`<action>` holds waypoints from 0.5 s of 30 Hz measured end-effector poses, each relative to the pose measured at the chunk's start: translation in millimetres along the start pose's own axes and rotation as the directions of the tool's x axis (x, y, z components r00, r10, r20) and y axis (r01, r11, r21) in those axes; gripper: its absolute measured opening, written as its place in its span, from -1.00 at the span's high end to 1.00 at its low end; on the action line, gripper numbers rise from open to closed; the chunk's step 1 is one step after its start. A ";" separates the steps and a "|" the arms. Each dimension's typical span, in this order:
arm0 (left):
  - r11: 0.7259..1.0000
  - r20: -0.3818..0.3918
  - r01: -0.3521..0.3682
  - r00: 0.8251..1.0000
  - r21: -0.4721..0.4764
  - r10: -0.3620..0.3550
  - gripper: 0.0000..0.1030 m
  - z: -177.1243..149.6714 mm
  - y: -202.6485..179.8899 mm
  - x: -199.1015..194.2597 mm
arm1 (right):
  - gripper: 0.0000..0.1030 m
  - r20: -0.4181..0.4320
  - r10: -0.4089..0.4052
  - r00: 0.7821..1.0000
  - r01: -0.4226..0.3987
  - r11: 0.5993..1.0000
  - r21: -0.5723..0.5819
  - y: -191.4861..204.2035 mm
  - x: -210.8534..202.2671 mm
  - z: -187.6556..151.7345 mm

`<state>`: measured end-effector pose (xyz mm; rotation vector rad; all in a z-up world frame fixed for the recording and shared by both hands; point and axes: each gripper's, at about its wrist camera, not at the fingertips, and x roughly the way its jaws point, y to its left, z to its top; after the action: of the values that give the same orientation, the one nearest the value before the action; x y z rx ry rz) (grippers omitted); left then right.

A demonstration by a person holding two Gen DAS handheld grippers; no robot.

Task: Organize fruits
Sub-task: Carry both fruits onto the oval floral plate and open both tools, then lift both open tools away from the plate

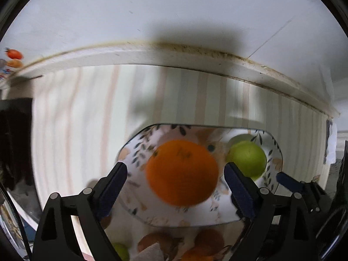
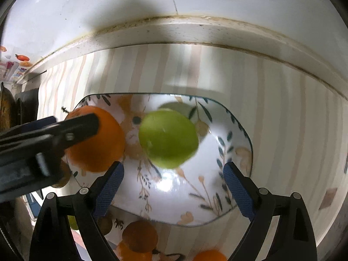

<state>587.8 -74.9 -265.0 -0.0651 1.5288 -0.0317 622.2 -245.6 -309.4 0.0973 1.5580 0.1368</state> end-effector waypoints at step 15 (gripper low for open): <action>0.996 0.238 -0.082 0.968 0.029 0.073 -0.77 -99.0 27.7 -79.3 | -0.84 0.161 -0.068 0.985 0.056 0.996 0.075 19.7 -84.2 -100.0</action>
<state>485.0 -44.6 -191.7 0.0217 1.2898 0.0088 521.1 -241.1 -224.3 0.1124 1.4005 0.0243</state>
